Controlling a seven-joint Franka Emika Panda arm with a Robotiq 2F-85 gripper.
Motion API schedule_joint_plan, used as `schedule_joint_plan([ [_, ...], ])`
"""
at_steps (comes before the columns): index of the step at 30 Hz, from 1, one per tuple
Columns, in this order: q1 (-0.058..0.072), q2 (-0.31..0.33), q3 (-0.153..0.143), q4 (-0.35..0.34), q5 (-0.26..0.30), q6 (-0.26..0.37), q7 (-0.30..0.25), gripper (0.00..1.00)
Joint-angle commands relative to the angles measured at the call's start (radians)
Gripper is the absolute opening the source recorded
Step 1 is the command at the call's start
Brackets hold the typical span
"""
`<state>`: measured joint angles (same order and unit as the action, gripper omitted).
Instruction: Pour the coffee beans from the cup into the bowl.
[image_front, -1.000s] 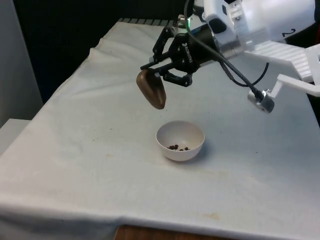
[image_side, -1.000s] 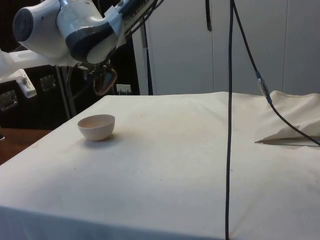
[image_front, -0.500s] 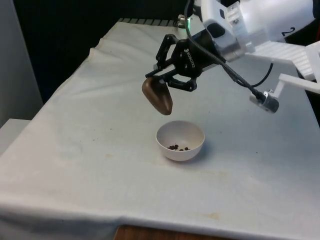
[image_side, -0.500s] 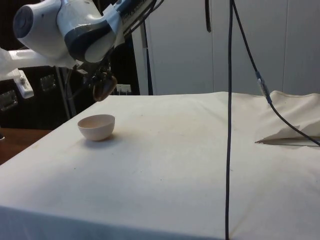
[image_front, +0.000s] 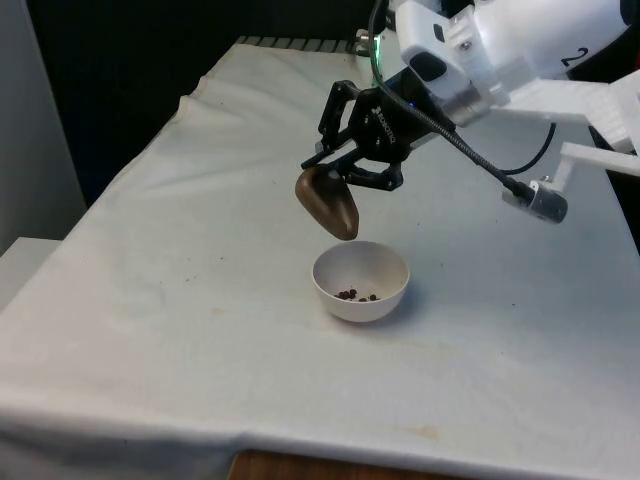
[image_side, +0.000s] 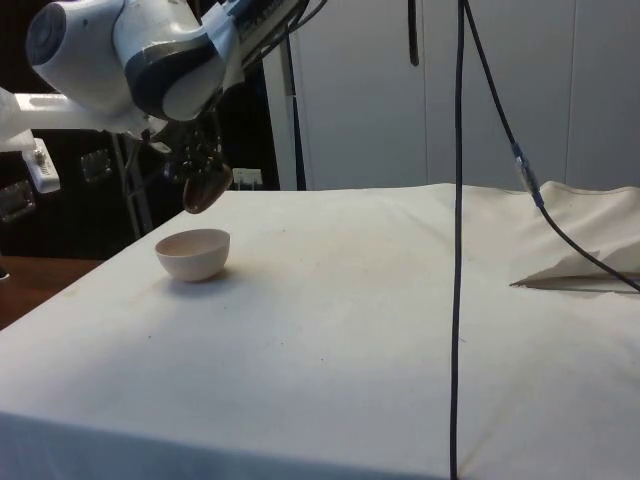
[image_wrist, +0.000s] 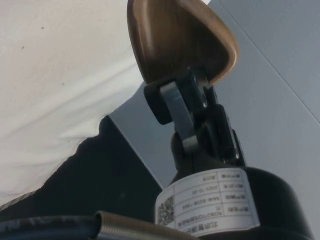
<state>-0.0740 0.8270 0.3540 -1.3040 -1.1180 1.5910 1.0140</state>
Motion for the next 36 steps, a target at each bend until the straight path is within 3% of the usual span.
schedule_joint_plan([
  [1,-0.01,-0.004,0.008,-0.003,0.016,0.015,-0.005,0.0],
  [3,-0.01,-0.005,0.007,-0.003,0.028,0.019,-0.005,0.0],
  [4,0.0,-0.001,-0.001,0.002,0.02,0.004,0.0,0.0],
  [5,-0.01,-0.005,0.008,-0.002,0.034,0.02,-0.005,0.0],
  [6,-0.011,-0.004,0.008,-0.002,0.04,0.022,-0.005,0.0],
  [12,-0.012,-0.006,0.005,-0.002,0.081,0.035,-0.006,0.0],
  [13,-0.002,-0.001,-0.004,0.004,0.074,0.02,-0.001,0.0],
  [14,-0.012,-0.006,0.004,-0.002,0.086,0.036,-0.007,0.0],
  [21,-0.014,-0.012,0.0,-0.002,0.136,0.046,-0.014,0.0],
  [22,-0.003,-0.007,-0.012,0.006,0.137,0.032,-0.01,0.0],
  [23,-0.014,-0.016,-0.002,-0.002,0.149,0.048,-0.018,0.0],
  [24,-0.015,-0.017,-0.003,-0.003,0.156,0.049,-0.019,0.0],
  [31,-0.017,-0.029,-0.008,-0.003,0.201,0.051,-0.032,0.0],
  [32,-0.005,-0.02,-0.017,0.006,0.192,0.034,-0.025,0.0],
  [33,-0.017,-0.033,-0.011,-0.003,0.214,0.051,-0.037,0.0],
  [36,-0.016,-0.039,-0.017,-0.002,0.235,0.052,-0.045,0.0],
])
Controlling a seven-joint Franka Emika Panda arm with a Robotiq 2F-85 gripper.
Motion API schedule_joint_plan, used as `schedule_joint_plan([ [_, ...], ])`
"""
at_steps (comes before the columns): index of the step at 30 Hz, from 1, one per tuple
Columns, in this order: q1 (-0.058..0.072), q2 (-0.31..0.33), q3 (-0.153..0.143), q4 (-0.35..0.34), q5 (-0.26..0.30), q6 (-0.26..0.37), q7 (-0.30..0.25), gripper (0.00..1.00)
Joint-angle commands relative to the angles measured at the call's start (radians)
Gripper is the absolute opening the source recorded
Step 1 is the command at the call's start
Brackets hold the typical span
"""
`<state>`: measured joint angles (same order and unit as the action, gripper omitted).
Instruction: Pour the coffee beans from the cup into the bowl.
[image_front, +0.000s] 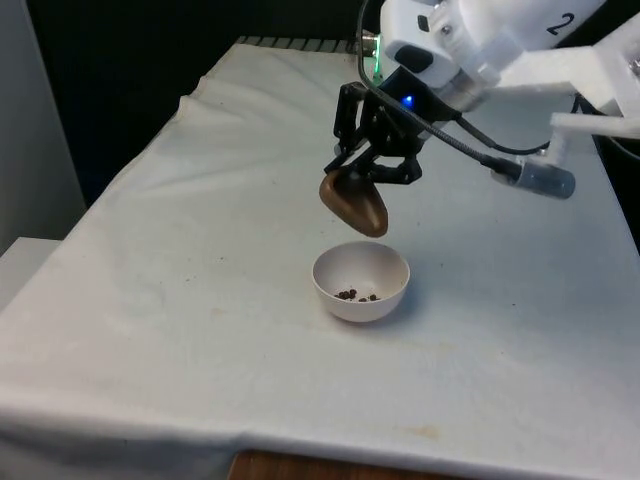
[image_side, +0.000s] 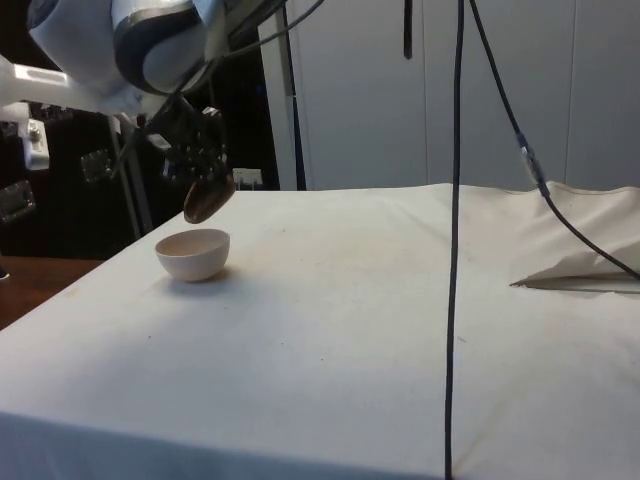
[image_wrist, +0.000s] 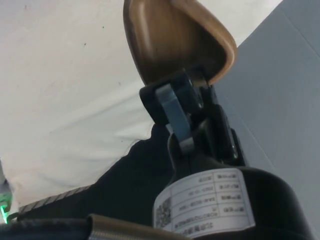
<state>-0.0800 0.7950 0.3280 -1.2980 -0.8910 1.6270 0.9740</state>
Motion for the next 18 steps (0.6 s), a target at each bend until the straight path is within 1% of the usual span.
schedule_joint_plan([
  [1,-0.01,-0.009,0.007,-0.008,0.014,0.016,-0.007,0.0],
  [4,-0.01,-0.018,0.001,-0.008,0.038,0.015,-0.017,0.0],
  [5,0.0,-0.011,-0.007,0.0,0.031,0.0,-0.012,0.0],
  [6,-0.01,-0.021,0.0,-0.009,0.045,0.015,-0.02,0.0],
  [7,-0.011,-0.024,-0.001,-0.011,0.051,0.015,-0.022,0.0],
  [11,-0.008,-0.031,-0.01,-0.017,0.07,0.018,-0.025,0.0],
  [18,-0.001,-0.03,-0.019,-0.015,0.07,0.007,-0.024,0.0],
])
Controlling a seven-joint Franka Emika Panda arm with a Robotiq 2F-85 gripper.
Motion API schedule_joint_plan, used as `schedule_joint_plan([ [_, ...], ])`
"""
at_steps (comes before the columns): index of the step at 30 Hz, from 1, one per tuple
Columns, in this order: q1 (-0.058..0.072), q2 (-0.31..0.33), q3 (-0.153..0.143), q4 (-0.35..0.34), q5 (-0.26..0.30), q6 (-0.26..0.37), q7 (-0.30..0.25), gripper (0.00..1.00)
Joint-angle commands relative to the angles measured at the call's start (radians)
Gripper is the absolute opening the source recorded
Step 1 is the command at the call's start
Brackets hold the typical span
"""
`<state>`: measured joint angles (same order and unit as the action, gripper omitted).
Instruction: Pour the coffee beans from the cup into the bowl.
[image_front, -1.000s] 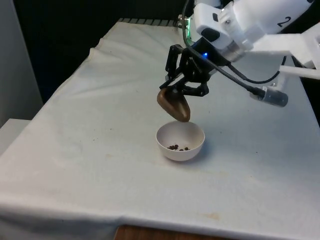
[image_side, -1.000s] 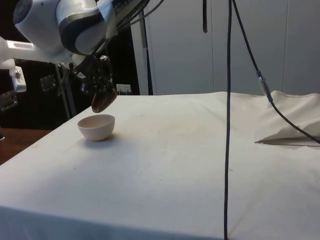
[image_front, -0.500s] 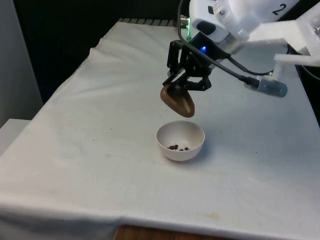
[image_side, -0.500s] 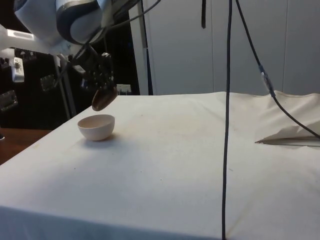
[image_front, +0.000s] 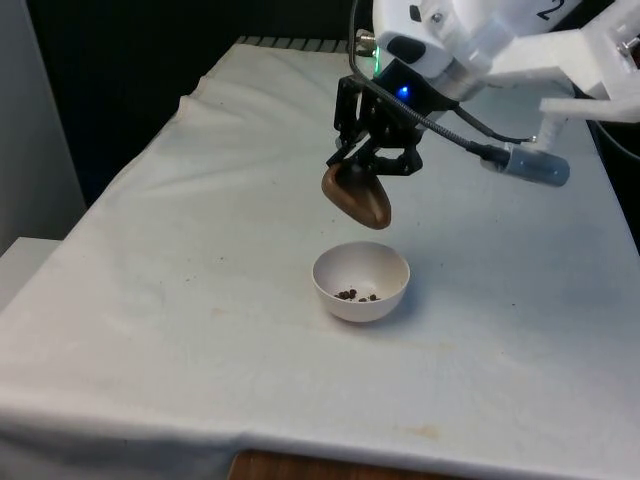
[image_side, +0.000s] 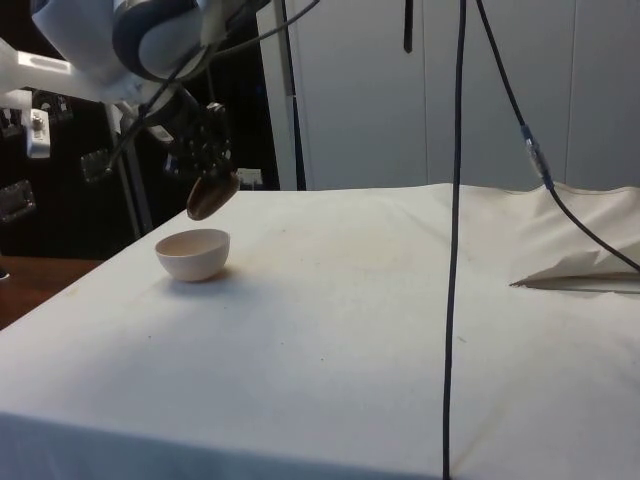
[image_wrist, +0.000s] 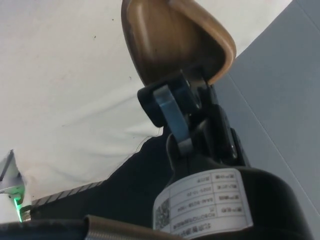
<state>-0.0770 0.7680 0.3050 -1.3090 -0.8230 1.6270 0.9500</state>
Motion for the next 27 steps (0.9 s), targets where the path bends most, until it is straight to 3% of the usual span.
schedule_joint_plan([
  [1,-0.002,-0.002,0.002,-0.003,0.002,0.006,0.0,0.0],
  [4,0.001,0.0,-0.001,0.0,0.0,0.0,0.0,0.0],
  [11,-0.007,-0.026,-0.003,-0.032,0.001,0.023,-0.014,0.0],
  [12,0.002,-0.009,-0.009,-0.01,0.0,0.0,-0.011,0.0],
  [13,-0.007,-0.029,-0.004,-0.036,0.001,0.024,-0.015,0.0],
  [19,-0.013,-0.057,-0.011,-0.073,0.003,0.039,-0.022,0.0],
  [20,-0.013,-0.06,-0.012,-0.078,0.003,0.041,-0.023,0.0],
  [21,-0.002,-0.046,-0.02,-0.057,0.0,0.013,-0.02,0.0],
  [22,-0.014,-0.065,-0.013,-0.084,0.004,0.044,-0.023,0.0],
  [27,-0.013,-0.091,-0.024,-0.124,0.012,0.067,-0.026,0.0],
])
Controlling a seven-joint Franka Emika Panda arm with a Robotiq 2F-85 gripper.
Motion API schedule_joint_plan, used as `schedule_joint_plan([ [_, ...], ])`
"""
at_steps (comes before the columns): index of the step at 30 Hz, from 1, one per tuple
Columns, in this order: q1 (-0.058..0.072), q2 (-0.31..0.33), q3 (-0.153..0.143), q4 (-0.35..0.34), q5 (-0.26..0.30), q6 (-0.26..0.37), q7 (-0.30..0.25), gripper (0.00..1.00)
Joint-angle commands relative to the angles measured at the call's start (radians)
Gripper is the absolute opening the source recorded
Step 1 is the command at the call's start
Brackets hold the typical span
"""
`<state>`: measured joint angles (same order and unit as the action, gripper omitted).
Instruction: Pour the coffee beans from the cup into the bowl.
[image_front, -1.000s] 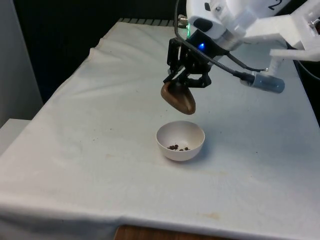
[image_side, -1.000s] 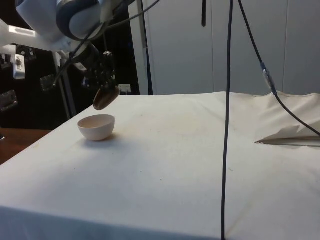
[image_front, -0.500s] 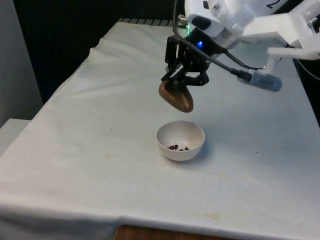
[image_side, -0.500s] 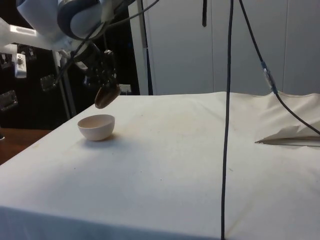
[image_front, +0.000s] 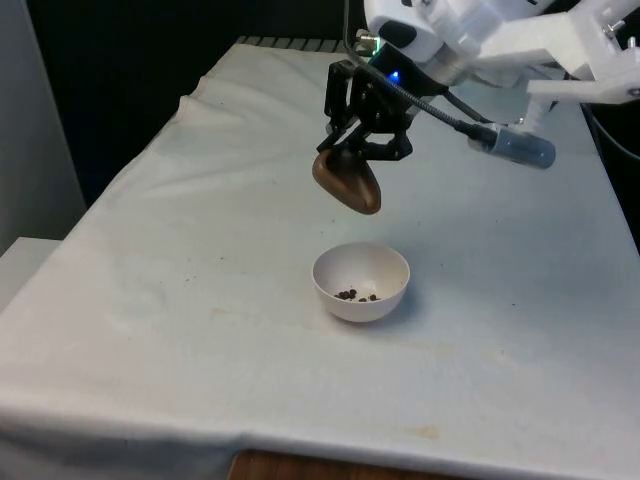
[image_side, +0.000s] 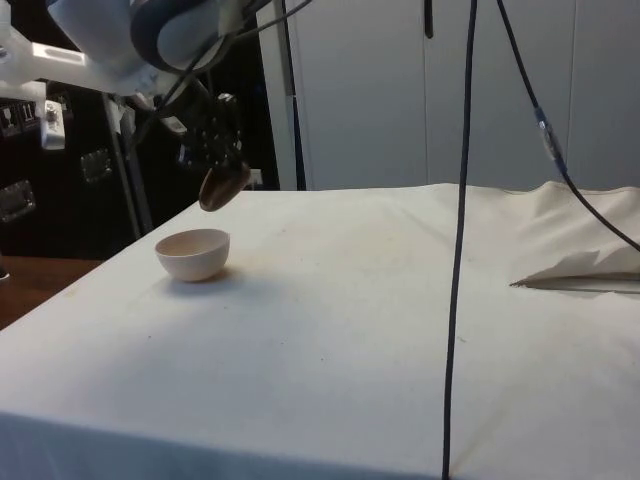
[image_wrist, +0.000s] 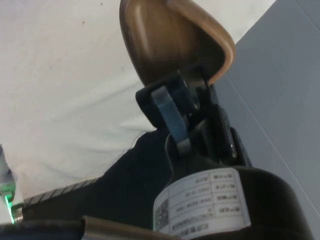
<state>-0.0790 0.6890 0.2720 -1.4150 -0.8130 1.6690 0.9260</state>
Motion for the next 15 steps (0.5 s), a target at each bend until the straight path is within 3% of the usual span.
schedule_joint_plan([
  [1,-0.011,-0.016,0.007,-0.025,0.005,0.03,-0.002,0.0],
  [3,-0.011,-0.025,0.003,-0.04,0.01,0.038,-0.003,0.0],
  [4,0.0,-0.014,-0.006,-0.025,0.006,0.015,0.0,0.0],
  [5,-0.011,-0.032,0.001,-0.053,0.016,0.048,-0.003,0.0],
  [13,-0.01,-0.044,-0.009,-0.079,0.048,0.087,-0.027,0.0],
  [14,0.0,-0.037,-0.017,-0.067,0.04,0.066,-0.018,0.0],
  [15,-0.009,-0.045,-0.011,-0.08,0.053,0.093,-0.037,0.0],
])
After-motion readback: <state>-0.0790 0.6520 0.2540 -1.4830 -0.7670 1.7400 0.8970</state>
